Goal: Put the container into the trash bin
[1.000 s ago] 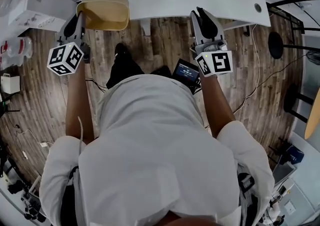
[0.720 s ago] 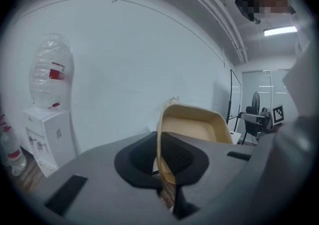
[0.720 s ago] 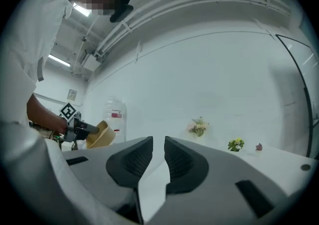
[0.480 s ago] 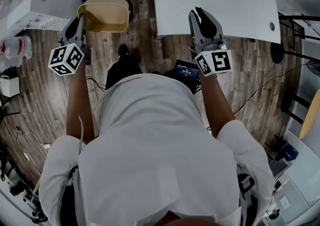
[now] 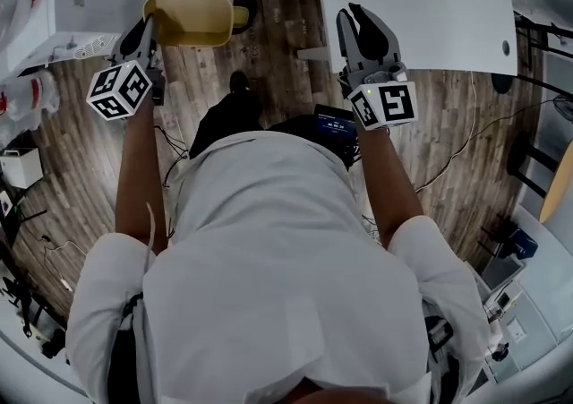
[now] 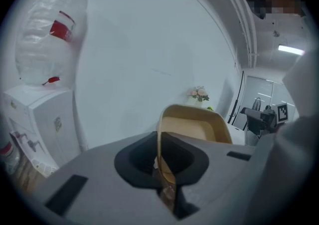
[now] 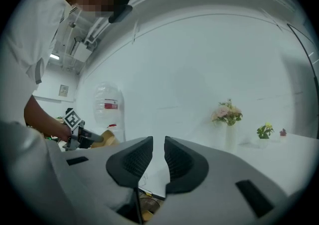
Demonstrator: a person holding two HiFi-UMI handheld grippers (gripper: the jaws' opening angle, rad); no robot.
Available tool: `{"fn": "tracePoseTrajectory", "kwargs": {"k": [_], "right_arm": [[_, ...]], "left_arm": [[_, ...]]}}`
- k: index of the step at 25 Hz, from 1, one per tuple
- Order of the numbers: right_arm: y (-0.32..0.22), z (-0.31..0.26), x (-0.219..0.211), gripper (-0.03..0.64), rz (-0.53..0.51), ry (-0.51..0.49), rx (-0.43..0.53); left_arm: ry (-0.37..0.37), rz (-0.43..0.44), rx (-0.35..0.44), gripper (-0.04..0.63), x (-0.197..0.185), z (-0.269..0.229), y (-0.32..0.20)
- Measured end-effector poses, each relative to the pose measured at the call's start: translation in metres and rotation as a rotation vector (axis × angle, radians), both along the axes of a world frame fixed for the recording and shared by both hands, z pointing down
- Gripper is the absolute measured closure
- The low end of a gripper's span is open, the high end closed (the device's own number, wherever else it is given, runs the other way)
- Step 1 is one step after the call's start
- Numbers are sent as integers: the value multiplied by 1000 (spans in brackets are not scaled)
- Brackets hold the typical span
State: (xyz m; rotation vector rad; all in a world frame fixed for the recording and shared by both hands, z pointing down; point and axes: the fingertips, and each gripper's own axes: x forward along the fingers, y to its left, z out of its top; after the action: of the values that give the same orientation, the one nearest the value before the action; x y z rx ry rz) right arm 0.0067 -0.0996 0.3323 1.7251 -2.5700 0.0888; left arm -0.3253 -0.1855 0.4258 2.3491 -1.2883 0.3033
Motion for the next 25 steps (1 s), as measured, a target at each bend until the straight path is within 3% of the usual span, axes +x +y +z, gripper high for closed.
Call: {"fn": "tracePoseTrajectory", "kwargs": {"k": [9,16,21,25], "right_arm": [[-42,30,-48,525,3,27,-36],[-76,94,-83,525,-72,-6,-133],[-106,153,-101,525,-121,-43,-199],[-130,210,-113,525,-144,-55,-245]], "left_arm": [[89,-8,-185,571,-22,76,-35],[178,-141,-301,571,-29,145,-54],[292,-316,-417,572,-33,214,-62],[319,-400,-480,571,-23,278,-68]]}}
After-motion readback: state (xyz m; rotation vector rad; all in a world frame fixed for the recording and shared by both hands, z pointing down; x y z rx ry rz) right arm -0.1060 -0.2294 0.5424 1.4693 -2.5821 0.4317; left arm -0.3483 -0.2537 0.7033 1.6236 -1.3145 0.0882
